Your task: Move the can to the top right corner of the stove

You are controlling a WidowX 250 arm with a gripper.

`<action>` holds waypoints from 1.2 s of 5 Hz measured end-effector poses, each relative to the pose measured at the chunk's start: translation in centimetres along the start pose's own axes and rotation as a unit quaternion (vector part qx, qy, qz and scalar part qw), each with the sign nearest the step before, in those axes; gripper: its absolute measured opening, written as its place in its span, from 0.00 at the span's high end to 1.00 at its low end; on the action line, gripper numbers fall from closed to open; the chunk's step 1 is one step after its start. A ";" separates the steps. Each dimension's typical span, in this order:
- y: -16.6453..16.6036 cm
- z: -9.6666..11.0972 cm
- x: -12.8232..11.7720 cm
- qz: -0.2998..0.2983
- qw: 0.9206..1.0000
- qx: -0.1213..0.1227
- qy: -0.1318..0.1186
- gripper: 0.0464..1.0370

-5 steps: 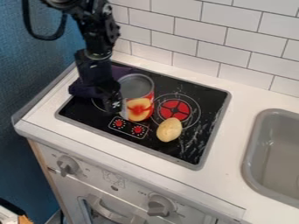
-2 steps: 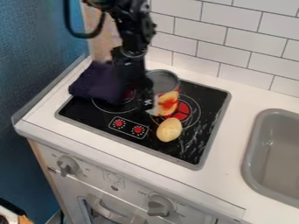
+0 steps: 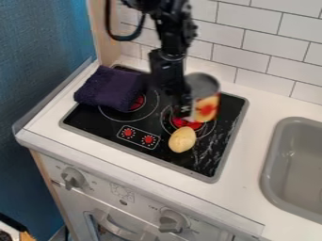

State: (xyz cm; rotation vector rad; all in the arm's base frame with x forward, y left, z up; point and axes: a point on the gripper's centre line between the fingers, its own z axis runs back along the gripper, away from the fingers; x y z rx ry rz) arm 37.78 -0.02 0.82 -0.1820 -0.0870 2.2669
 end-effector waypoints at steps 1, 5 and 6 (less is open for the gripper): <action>0.3 0.0 -2.1 -0.019 1.000 0.011 0.009 0.04; -0.6 5.8 0.2 0.021 1.000 -0.012 0.020 0.04; -0.3 8.8 1.0 0.046 0.998 -0.041 0.033 0.04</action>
